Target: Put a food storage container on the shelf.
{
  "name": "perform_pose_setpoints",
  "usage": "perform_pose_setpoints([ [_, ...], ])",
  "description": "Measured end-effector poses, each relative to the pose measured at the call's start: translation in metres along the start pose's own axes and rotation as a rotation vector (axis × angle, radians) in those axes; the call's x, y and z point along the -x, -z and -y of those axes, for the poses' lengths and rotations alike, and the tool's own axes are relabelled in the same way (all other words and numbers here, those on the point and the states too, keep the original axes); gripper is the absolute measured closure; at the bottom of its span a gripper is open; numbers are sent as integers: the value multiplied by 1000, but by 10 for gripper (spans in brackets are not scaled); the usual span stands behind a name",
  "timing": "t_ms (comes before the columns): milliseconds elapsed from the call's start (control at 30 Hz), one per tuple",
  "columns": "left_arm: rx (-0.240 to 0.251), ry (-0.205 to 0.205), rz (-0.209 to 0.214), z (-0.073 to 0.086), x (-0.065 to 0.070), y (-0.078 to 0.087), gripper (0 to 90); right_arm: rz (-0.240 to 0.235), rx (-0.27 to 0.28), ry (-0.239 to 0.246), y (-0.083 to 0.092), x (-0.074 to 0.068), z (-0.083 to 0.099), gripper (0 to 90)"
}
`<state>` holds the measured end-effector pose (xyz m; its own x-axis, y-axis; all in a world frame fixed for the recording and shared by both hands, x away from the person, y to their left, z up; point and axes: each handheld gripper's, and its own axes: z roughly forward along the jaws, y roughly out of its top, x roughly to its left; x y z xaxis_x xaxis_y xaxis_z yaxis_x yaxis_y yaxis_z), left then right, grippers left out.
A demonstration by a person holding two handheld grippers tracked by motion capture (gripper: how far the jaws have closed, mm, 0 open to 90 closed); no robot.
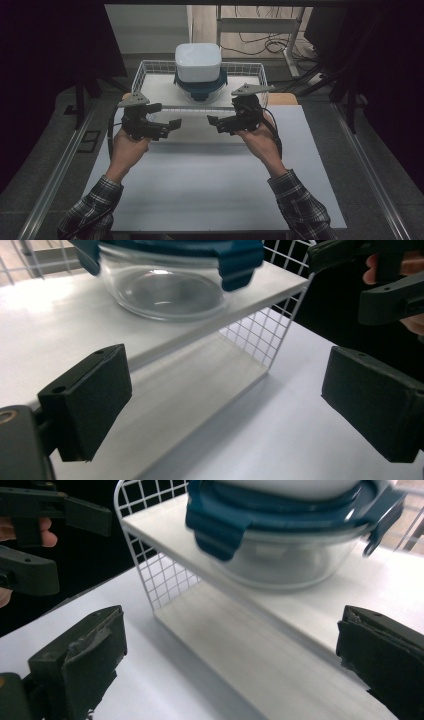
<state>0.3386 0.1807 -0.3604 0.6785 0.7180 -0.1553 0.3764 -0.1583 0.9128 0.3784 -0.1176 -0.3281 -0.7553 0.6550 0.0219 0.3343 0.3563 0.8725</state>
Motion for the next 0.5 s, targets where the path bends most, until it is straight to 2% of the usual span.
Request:
perform_pose_setpoints([
  [67,-5,-10,9,6,3,-2,49,-5,-4,5,1,-2,6,0],
  [200,-20,-46,-7,15,10,-4,27,-9,-5,8,3,-3,16,0],
  [333,-27,-53,-5,24,16,-5,16,-16,1,5,7,-5,25,0],
  [500,-44,-50,2,37,22,-9,15,8,6,14,9,-9,37,0],
])
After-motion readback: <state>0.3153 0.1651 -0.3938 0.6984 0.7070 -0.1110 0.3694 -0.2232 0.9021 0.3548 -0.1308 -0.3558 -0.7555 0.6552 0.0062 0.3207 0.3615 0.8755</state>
